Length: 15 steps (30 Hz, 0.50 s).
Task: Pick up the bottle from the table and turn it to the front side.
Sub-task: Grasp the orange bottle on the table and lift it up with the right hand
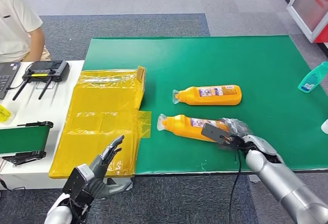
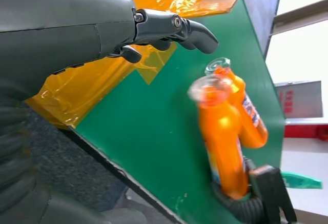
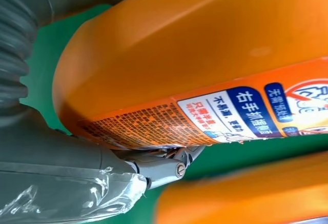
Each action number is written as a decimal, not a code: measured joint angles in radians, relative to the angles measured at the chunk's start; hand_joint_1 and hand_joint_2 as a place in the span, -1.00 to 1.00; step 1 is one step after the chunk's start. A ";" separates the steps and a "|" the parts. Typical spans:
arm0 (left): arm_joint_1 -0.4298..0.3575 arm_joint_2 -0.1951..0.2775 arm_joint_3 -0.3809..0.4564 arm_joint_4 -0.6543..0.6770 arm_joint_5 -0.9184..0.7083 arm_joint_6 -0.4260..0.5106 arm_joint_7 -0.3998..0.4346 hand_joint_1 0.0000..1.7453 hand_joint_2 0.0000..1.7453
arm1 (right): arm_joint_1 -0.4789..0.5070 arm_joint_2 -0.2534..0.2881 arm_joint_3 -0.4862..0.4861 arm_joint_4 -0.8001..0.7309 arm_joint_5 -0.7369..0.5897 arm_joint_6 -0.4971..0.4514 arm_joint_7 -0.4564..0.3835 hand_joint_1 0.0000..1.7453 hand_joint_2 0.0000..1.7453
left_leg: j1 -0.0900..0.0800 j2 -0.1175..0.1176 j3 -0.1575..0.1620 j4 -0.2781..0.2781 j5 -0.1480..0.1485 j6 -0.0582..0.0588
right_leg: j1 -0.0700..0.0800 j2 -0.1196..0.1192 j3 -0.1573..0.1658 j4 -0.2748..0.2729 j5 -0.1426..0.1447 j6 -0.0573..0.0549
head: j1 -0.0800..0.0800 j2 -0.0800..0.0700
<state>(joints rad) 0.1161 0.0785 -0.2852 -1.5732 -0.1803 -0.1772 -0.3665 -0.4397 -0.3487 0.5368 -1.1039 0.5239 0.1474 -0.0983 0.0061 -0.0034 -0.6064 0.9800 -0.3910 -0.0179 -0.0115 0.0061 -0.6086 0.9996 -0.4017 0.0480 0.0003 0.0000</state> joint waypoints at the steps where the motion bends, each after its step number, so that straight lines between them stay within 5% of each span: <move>1: 0.000 0.000 0.000 0.000 0.006 0.003 -0.008 -1.00 1.00 | 0.023 0.002 -0.019 -0.024 -0.076 0.023 -0.034 1.00 1.00 | 0.000 0.000 0.000 0.000 0.000 0.000 | 0.000 0.000 0.000 0.000 0.000 0.000 | 0.000 0.000; 8: 0.001 0.002 0.000 -0.001 0.038 0.013 -0.040 -1.00 1.00 | 0.230 0.041 -0.129 -0.229 -0.336 0.049 -0.185 1.00 1.00 | 0.000 -0.001 -0.002 0.000 0.000 0.000 | 0.000 -0.001 -0.001 0.000 -0.001 0.000 | 0.000 0.000; 15: 0.022 -0.014 -0.010 -0.035 0.055 0.044 -0.048 -1.00 1.00 | 0.454 0.165 -0.192 -0.486 -0.209 -0.164 -0.275 1.00 1.00 | 0.000 -0.001 -0.002 0.000 -0.003 -0.001 | 0.000 -0.001 -0.002 0.000 -0.004 -0.001 | 0.000 0.000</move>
<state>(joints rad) 0.1377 0.0645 -0.2956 -1.6078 -0.1252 -0.1335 -0.4147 0.0147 -0.1840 0.3450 -1.5894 0.3152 -0.0164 -0.3730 0.0062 -0.0043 -0.6087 0.9798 -0.3936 -0.0188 -0.0112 0.0051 -0.6103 0.9997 -0.4052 0.0468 0.0002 0.0000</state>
